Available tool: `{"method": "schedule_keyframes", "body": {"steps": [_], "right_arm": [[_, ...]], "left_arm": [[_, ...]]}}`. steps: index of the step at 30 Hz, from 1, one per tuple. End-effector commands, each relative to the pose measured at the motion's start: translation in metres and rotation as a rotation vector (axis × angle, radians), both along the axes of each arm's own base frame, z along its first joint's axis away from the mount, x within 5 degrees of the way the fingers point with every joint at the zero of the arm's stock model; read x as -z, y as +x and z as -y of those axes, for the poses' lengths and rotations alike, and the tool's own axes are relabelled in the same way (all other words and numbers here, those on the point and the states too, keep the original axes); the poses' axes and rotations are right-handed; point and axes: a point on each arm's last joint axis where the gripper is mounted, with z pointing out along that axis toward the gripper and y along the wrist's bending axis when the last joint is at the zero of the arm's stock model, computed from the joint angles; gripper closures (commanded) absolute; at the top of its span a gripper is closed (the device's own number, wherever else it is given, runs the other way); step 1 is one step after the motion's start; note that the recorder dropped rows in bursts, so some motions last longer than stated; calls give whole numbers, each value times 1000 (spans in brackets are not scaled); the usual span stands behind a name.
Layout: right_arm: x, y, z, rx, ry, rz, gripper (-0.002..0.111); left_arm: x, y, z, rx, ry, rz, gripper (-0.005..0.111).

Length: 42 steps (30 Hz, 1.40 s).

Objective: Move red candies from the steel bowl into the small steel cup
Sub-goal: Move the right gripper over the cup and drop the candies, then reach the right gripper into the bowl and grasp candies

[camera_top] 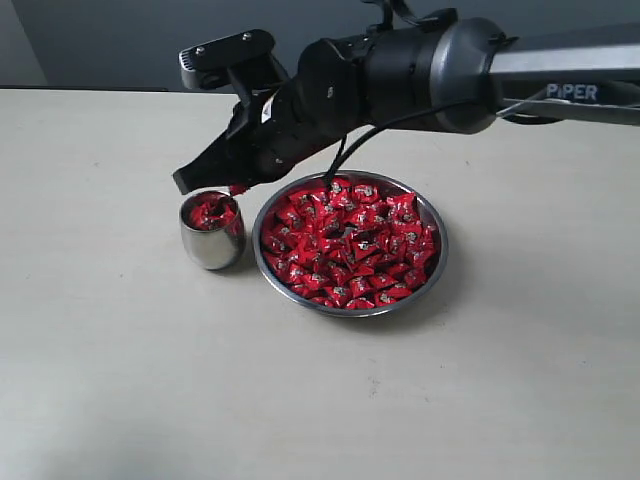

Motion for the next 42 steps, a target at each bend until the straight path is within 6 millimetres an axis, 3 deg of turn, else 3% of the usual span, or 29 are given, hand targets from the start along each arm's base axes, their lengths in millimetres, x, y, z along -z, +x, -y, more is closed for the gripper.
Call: {"method": "schedule_keyframes", "body": {"steps": [1,12,18,23,28,32,38,39,42], "right_arm": [[12,9,-15,-13,-2,11,109],[34,16,-26,-28,-46,-28,107],[28,16,-25,-29,-39,-23,70],[4,11,-20,-41,-32,-11,66],[-21,11,1,-52,-128,12,66],[-25,26,28,45,-201,6,66],[5,48,72,182,-265,-64,66],[17,48,81,198,-272,-85,66],[35,45,87,223,-244,-116,66]], "left_arm": [[-4,0,0,8,2,18,106],[-4,0,0,8,2,18,106],[-4,0,0,8,2,18,106],[-4,0,0,8,2,18,106],[-4,0,0,8,2,18,106],[-4,0,0,8,2,18,106],[-4,0,0,8,2,18,106],[-4,0,0,8,2,18,106],[-4,0,0,8,2,18,106]]}}
